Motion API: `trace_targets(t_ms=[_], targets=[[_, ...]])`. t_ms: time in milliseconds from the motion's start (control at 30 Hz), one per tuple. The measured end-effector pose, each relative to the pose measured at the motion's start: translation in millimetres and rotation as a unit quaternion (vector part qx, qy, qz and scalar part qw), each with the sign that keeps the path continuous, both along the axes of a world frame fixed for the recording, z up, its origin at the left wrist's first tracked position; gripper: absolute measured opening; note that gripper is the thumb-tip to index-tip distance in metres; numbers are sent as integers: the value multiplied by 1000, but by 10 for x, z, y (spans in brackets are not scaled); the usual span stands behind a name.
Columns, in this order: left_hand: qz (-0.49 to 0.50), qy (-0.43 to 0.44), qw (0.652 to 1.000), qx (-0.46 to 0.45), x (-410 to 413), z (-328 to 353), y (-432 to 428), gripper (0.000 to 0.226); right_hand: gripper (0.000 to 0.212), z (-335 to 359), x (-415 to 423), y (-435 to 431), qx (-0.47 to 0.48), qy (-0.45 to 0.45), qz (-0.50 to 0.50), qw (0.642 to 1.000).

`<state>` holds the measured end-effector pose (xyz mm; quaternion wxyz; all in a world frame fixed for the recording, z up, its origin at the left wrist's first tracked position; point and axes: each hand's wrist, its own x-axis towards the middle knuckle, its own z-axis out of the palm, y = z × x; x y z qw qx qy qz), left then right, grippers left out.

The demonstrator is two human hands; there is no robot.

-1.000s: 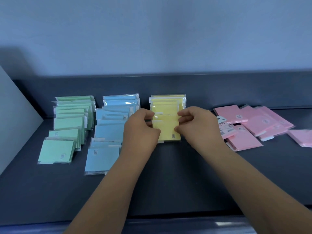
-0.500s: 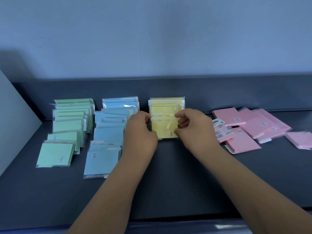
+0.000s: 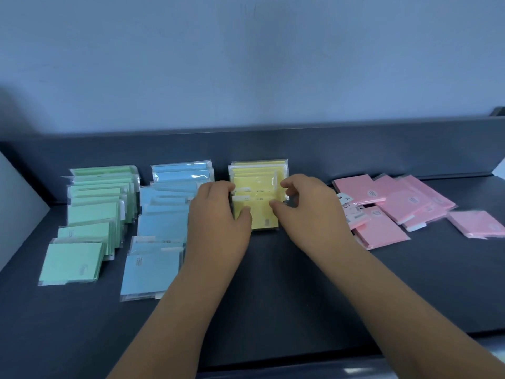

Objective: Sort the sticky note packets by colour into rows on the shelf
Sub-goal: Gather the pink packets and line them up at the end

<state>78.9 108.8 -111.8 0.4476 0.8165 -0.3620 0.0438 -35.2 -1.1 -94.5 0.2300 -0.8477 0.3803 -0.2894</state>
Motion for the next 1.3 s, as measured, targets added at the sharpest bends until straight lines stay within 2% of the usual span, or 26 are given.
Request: trace_targets(t_ms=[167, 300, 600, 733, 967, 1167, 1300], targets=[[-29, -34, 999, 13, -83, 143, 83, 46, 33, 181, -282, -3, -11, -19, -9, 1000], [-58, -56, 995, 59, -193, 291, 155, 51, 42, 264, -723, 1, 4, -41, -40, 998], [-118, -39, 989, 81, -557, 391, 261, 40, 34, 136, -1772, -97, 40, -51, -162, 985], [-145, -20, 987, 66, -835, 389, 142, 37, 34, 42, -2068, -226, 56, -34, -179, 982], [-168, 36, 983, 69, -1459, 349, -347, 33, 27, 50, -2555, -668, 82, -31, -133, 987], [-114, 38, 991, 63, -2290, 393, -1135, 28, 14, 260, -3164, -1412, 153, -49, -71, 984], [-80, 23, 990, 114, -2599, 367, -1725, 38, 14, 440, -3203, -1932, 210, -39, 4, 977]])
